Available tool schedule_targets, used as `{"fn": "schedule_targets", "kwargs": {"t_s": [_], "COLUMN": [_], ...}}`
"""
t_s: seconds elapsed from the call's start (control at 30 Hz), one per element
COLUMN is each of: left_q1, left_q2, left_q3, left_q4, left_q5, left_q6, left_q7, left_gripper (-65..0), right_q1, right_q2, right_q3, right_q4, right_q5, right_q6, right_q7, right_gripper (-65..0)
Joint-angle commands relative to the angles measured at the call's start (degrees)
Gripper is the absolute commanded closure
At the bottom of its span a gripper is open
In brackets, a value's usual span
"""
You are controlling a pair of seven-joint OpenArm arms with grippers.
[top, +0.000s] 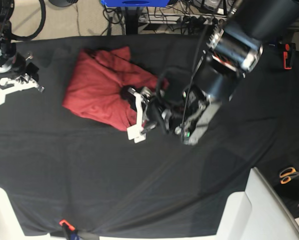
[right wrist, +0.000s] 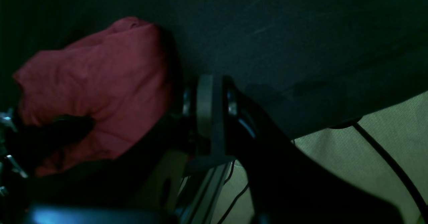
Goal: Fold the T-shirt properly
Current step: 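Press and square the folded shirt bundle with the left gripper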
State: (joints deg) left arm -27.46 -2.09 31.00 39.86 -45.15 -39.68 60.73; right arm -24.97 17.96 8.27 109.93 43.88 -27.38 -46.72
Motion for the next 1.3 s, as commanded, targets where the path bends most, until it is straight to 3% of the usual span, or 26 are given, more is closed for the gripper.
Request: {"fn": "schedule_targets", "kwargs": {"t_s": [0.0,0.17,0.37,0.43,0.57,0.8,0.97,1.27], "left_q1": [-3.00,-8.71,-16.89,-18.82,-19.61,-15.66,-14.51,-14.60], "left_q2": [0.02,-0.15,-0.07,0.02,1.78,7.14,9.87,10.22], "left_q3": [2.97,21.61,36.29,39.11,39.90,39.81,40.25,40.25], "left_q4": [0.89,0.80,0.80,0.89,0.89,0.98,2.91,7.04], "left_q5": [-0.79,-0.79,-0.26,2.73,12.49,28.84,34.29,39.65], "left_q6": [-0.32,-0.32,-0.32,-0.32,-0.32,-0.32,-0.32,-0.32], "left_q7": [-0.11,-0.55,-3.81,-5.13,-8.82,-14.18,-15.76,-15.67], "left_gripper": [0.0,0.0,0.0,0.0,0.0,0.0,0.0,0.0], "right_q1": [0.22,0.31,0.31,0.31,0.22,0.14,0.05,0.05], "right_q2": [0.20,-2.35,-4.37,-4.81,-7.36,-7.63,-7.63,-7.71], "right_q3": [0.47,0.56,0.56,2.32,7.51,8.47,8.47,8.47], "right_q4": [1.06,1.06,1.06,1.06,1.06,0.97,0.88,0.88], "right_q5": [0.12,-0.05,-0.32,-0.32,-0.32,-0.32,-0.32,-0.32], "right_q6": [0.34,0.34,0.25,0.17,0.17,0.08,0.08,0.08], "right_q7": [0.70,0.70,0.70,0.70,0.26,0.26,0.26,0.26], "right_gripper": [-5.0,-5.0,-5.0,-5.0,-5.0,-5.0,-5.0,-5.0]}}
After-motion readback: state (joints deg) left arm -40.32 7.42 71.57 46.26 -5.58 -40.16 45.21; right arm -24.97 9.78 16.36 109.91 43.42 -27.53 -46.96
